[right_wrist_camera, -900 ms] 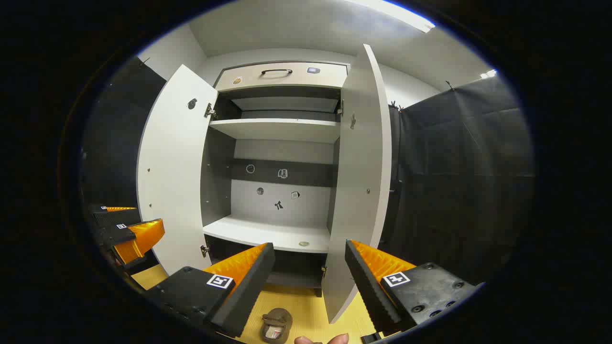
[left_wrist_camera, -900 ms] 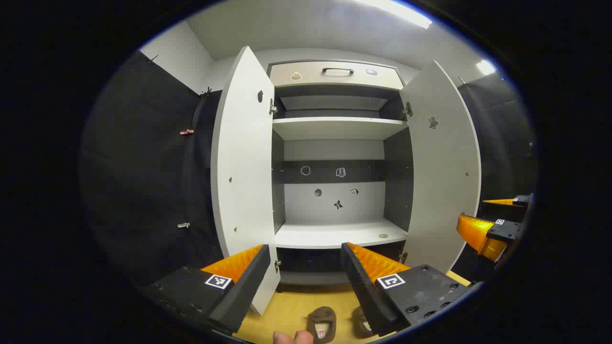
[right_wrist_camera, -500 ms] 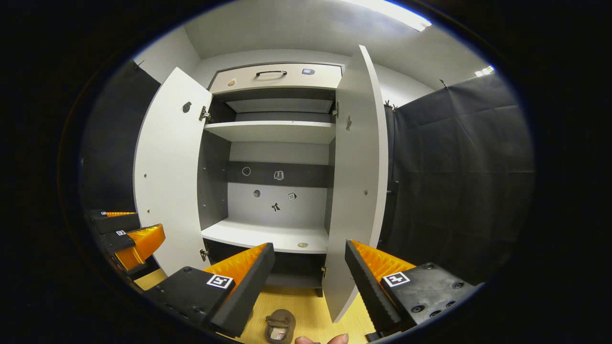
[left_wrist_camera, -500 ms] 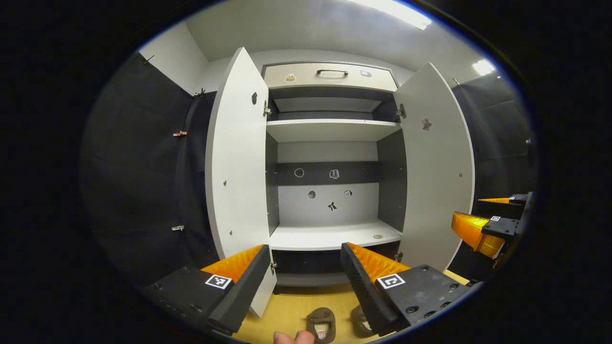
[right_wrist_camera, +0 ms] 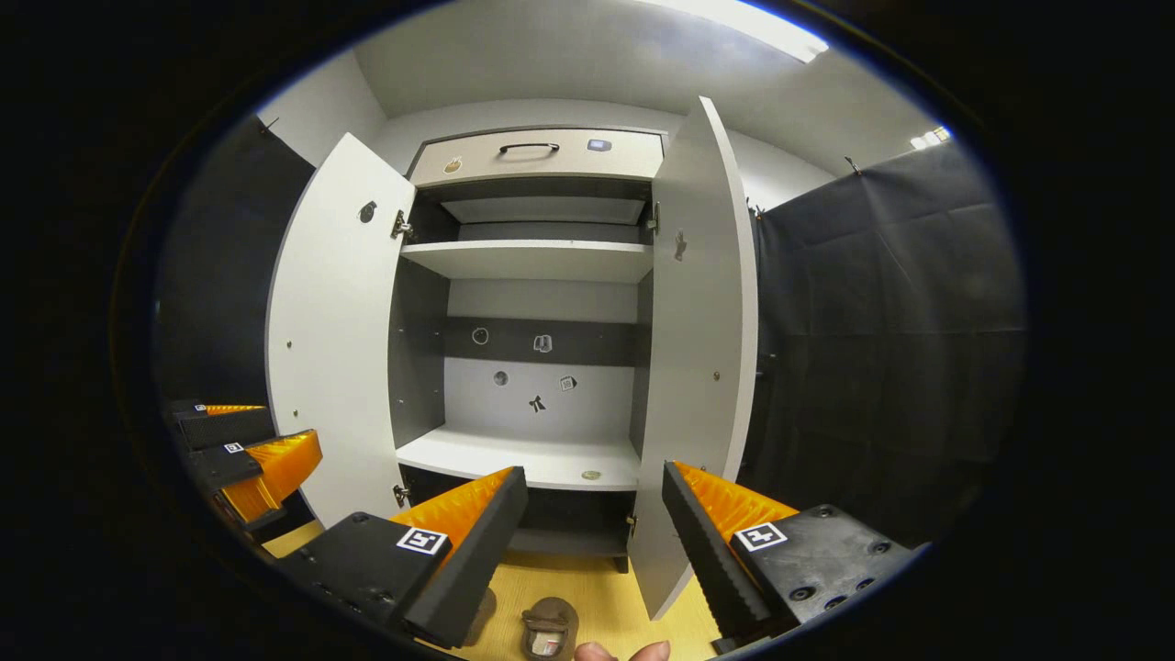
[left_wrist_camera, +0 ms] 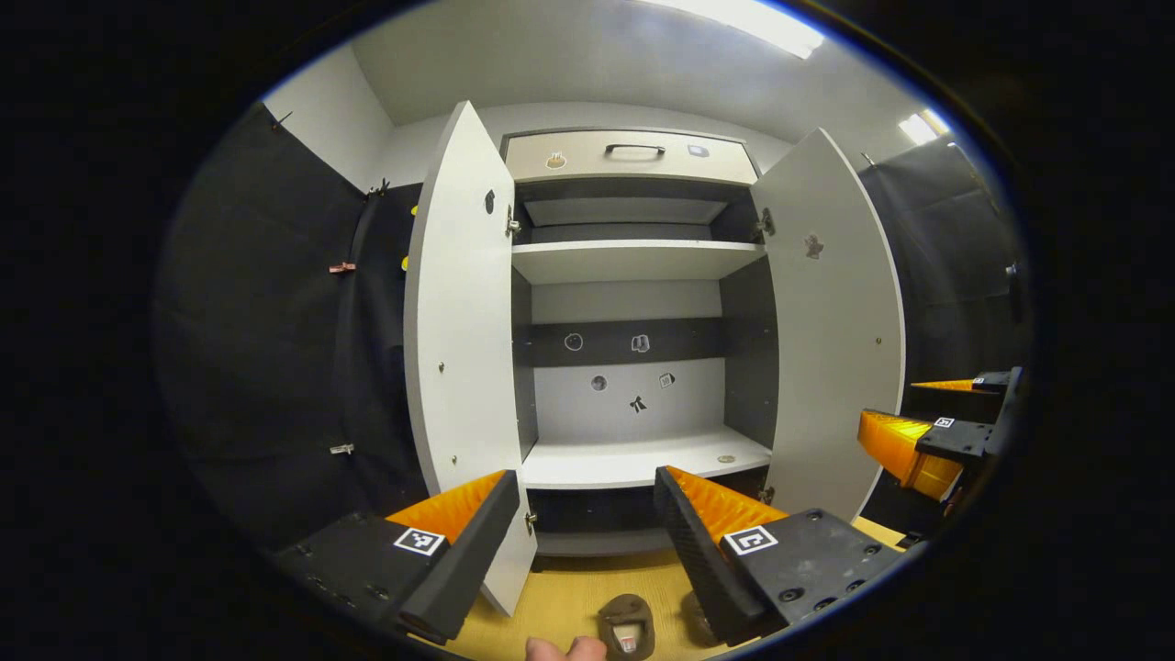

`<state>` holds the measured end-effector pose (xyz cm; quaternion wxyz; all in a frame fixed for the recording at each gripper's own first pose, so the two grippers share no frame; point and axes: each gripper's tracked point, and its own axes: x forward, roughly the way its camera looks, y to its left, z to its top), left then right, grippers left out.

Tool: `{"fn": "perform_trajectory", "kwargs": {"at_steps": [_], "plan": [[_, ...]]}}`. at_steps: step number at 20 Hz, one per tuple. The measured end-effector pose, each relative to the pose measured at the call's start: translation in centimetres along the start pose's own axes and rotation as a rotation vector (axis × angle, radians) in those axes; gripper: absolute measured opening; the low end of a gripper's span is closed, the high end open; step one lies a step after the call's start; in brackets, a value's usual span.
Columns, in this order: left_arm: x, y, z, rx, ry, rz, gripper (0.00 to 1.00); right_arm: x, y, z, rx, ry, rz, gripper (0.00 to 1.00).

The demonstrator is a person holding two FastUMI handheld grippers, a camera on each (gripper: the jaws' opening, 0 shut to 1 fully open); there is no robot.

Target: Grab one shoe with the right hand and put it into the shoe cabinet, grab the other shoe with the left hand and put it into the shoe cabinet; then close the right door with the right hand and the left door with the left hand.

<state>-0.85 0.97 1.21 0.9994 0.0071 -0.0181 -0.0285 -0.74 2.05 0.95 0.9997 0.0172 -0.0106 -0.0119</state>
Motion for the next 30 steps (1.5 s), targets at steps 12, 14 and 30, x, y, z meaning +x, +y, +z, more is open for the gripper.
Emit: {"fn": "perform_trajectory", "kwargs": {"at_steps": [12,14,30], "plan": [[-0.5,2.2,-3.1,0.007,0.038,0.050,0.95,-1.1,4.2,-15.5,0.060,0.315,0.134,0.98],[-0.5,2.6,-3.6,0.009,0.048,0.060,0.95,-1.5,5.2,-18.9,0.080,0.386,0.167,0.99],[0.2,5.6,-10.1,0.000,0.171,0.106,0.94,-1.1,8.7,-42.1,0.157,0.837,0.190,0.97]]}}
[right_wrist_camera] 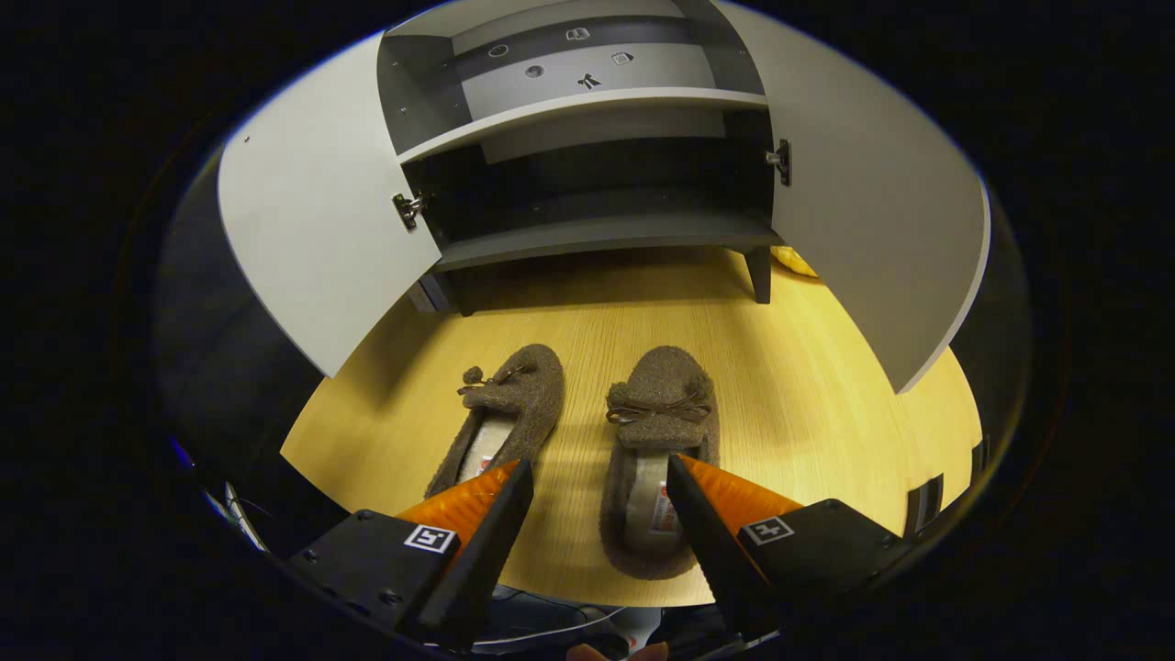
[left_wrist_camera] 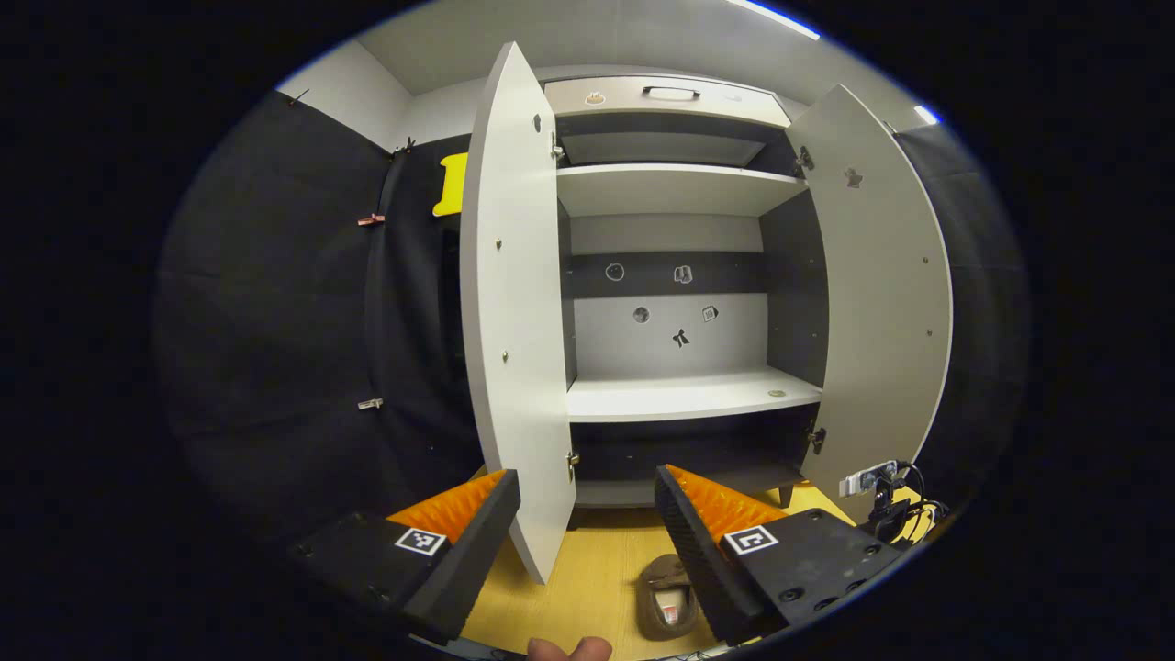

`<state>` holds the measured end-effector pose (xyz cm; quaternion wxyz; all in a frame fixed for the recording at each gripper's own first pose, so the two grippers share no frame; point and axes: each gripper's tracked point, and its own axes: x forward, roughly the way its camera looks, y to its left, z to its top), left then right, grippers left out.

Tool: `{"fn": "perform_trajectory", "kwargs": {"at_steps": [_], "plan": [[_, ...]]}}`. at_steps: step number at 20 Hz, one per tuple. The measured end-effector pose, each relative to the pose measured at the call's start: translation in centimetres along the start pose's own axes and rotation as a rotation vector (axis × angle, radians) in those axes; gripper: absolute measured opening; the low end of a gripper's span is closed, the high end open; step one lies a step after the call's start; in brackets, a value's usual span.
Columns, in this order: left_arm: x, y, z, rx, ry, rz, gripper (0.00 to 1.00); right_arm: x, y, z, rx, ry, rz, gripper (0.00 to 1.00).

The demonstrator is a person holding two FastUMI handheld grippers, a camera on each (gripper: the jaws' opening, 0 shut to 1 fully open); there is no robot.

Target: Grab one shoe with the right hand and put it into the shoe cabinet, grab the other shoe with the left hand and put it into the shoe cabinet; then close the right door with the right hand and the left door with the left hand.

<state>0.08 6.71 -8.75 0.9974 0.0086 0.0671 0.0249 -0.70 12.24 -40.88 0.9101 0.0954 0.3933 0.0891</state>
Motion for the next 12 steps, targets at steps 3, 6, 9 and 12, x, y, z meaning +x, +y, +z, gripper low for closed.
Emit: {"fn": "perform_trajectory", "kwargs": {"at_steps": [3,6,9,12], "plan": [[0.0,1.5,-0.7,-0.010,0.013,0.026,0.94,2.8,-0.5,-1.2,0.019,0.028,-0.028,0.97],[0.1,2.6,-1.4,0.000,0.020,0.048,0.94,5.8,-0.7,-1.4,0.020,0.023,-0.027,0.86],[0.2,3.2,-2.1,0.015,0.039,0.067,0.94,8.5,-0.7,-0.6,0.020,-0.011,-0.045,0.81],[0.3,3.8,-2.2,0.015,0.034,0.086,0.94,10.0,-2.8,-0.4,-0.015,-0.018,-0.159,0.42]]}}
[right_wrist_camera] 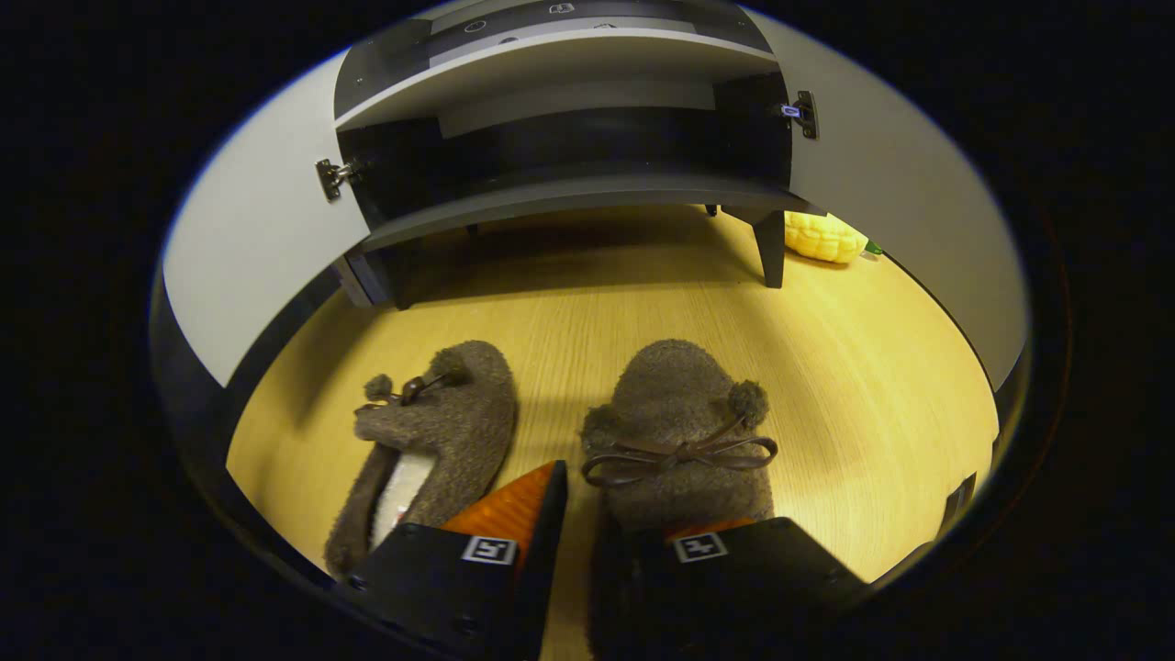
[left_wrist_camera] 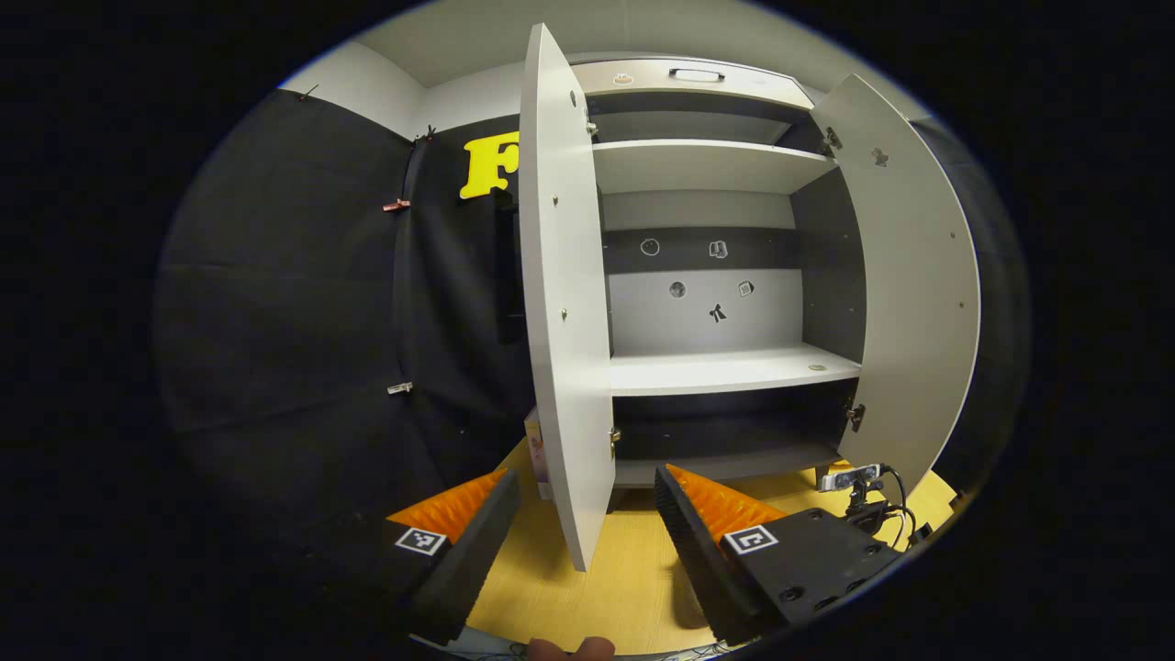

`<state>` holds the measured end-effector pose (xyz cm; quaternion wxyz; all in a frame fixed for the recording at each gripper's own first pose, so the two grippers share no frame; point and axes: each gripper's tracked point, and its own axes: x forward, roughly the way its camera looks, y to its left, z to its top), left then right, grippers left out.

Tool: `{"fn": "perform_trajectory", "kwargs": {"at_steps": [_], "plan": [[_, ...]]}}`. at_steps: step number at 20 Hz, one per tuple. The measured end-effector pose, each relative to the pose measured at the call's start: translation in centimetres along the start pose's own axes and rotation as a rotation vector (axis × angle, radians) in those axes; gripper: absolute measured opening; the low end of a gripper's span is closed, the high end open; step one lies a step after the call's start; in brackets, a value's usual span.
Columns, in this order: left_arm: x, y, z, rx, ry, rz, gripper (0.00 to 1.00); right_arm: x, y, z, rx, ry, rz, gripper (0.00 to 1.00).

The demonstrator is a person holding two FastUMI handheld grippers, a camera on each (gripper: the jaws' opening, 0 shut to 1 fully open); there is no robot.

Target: Grab one shoe with the right hand and put it into the shoe cabinet, grab the other shoe with the left hand and put it into the shoe cabinet; then close the right door with the right hand and the left door with the left hand.

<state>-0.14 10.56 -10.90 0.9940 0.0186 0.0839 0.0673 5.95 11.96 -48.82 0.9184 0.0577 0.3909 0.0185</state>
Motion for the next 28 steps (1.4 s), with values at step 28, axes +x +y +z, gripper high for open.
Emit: {"fn": "perform_trajectory", "kwargs": {"at_steps": [28], "plan": [[-0.2,-4.2,2.8,-0.031,-0.068,-0.121,0.94,-19.1,3.0,39.1,-0.003,-0.435,0.134,0.06]]}}
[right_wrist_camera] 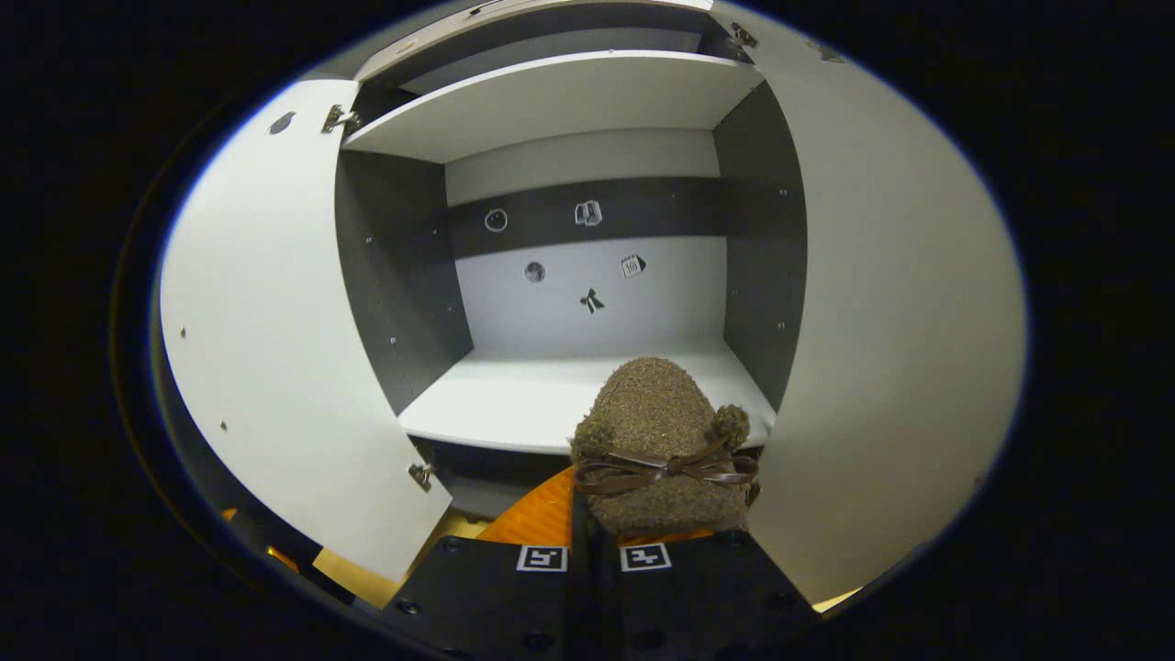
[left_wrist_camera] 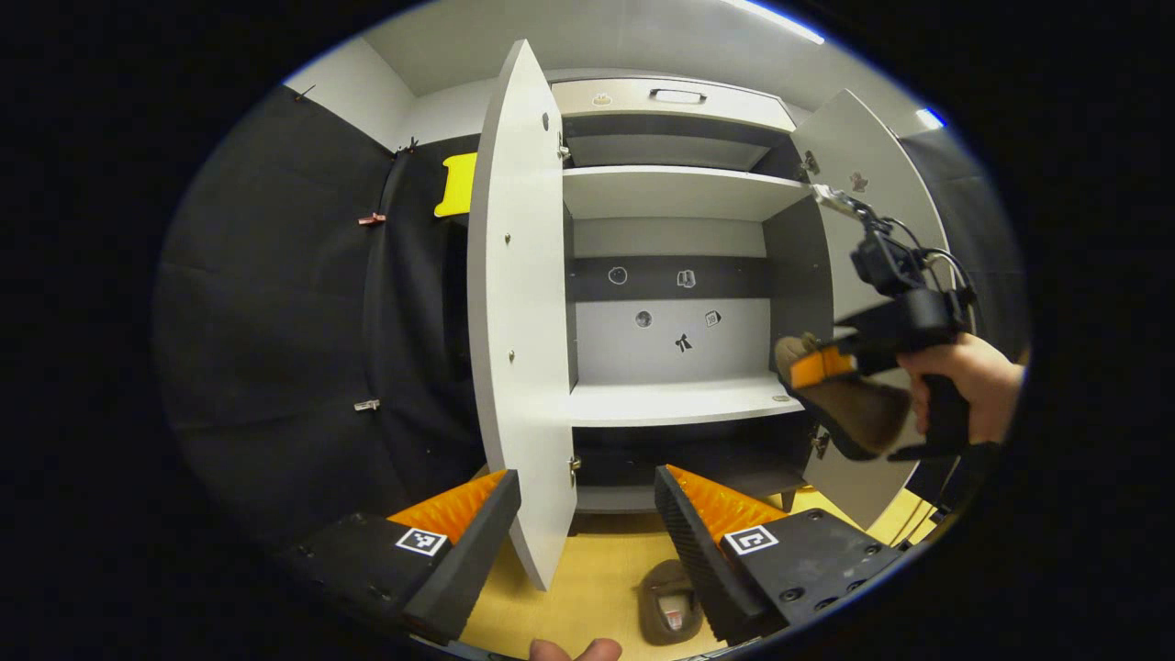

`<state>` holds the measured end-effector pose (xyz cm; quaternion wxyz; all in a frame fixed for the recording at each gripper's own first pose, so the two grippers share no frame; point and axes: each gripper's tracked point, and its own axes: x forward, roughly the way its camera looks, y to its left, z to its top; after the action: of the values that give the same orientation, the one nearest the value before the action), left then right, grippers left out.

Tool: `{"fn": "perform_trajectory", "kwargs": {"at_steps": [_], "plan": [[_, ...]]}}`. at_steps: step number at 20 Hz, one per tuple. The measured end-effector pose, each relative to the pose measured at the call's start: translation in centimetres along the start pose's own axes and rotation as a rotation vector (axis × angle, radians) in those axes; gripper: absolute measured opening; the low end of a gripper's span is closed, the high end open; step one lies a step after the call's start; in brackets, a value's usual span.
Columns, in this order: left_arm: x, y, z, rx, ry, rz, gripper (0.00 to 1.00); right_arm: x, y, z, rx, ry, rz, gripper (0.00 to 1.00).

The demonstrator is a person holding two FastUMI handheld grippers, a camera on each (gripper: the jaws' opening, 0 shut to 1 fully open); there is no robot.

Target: Grab one shoe with the right hand and put it into the shoe cabinet, grab the other shoe with the left hand and put it into the shoe cabinet; then close the right door with the right hand and the left door with the left hand.

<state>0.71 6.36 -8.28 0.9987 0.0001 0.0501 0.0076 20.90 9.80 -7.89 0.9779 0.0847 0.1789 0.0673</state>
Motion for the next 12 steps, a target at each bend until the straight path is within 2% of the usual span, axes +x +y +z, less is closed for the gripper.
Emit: {"fn": "perform_trajectory", "kwargs": {"at_steps": [3,7,12], "plan": [[0.0,-0.3,0.0,-0.009,-0.002,-0.001,0.94,5.1,-1.0,2.2,-0.017,0.002,-0.025,0.06],[0.7,-0.5,-0.8,-0.025,0.020,0.019,0.94,10.9,-0.4,5.4,-0.047,-0.052,-0.024,0.06],[1.6,-0.8,-1.9,-0.034,0.042,0.050,0.94,17.9,0.0,7.1,-0.108,-0.100,-0.041,0.06]]}}
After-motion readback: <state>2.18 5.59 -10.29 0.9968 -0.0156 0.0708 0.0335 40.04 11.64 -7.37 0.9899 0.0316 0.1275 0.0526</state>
